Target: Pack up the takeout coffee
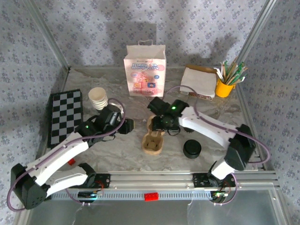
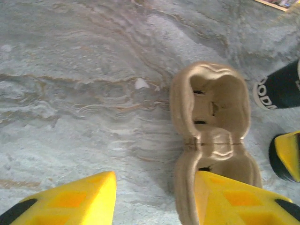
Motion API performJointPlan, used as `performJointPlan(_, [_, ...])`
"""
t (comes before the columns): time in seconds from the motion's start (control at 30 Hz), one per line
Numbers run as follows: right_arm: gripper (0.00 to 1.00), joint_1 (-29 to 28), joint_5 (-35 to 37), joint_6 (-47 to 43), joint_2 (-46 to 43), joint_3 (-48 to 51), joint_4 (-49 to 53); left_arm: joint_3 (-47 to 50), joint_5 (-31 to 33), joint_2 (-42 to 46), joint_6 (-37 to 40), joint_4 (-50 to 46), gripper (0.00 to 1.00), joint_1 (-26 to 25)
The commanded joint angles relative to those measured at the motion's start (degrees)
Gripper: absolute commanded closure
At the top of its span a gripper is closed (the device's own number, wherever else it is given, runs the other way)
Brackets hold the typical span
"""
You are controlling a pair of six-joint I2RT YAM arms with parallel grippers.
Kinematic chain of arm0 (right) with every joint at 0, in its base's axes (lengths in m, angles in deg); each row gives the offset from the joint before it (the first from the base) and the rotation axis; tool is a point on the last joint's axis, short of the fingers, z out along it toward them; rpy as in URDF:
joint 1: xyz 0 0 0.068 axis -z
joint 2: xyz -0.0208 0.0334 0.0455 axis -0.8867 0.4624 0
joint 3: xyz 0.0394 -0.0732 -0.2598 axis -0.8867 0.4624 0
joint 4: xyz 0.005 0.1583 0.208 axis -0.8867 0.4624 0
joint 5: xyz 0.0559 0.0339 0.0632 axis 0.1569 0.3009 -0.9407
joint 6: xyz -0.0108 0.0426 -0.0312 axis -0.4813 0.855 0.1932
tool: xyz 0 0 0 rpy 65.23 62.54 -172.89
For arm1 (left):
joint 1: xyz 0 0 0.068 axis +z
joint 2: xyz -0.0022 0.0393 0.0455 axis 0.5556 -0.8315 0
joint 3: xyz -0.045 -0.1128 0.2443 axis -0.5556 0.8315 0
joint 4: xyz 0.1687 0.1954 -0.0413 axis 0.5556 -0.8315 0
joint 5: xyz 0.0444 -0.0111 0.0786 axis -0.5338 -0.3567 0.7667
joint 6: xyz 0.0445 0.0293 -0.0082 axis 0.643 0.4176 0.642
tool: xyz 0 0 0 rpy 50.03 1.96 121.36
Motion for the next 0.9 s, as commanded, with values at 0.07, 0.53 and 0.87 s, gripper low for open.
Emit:
performJointPlan(0.07, [0.3, -2.4, 2.3, 8.8, 5.6, -2.7, -2.5, 4.0, -2.0, 4.4, -2.2, -0.3, 0.52, 3.4])
performJointPlan(0.53, [0.46, -3.7, 4.1, 13.6, 14.3, -7.6, 2.4, 5.8, -4.2, 7.7, -3.1, 0.2, 0.49, 6.1])
performJointPlan(0.87, [0.5, -3.6, 1.9, 14.8, 14.7, -6.0, 1.9, 6.1, -5.0, 7.3, -2.6, 1.0, 0.48, 7.1])
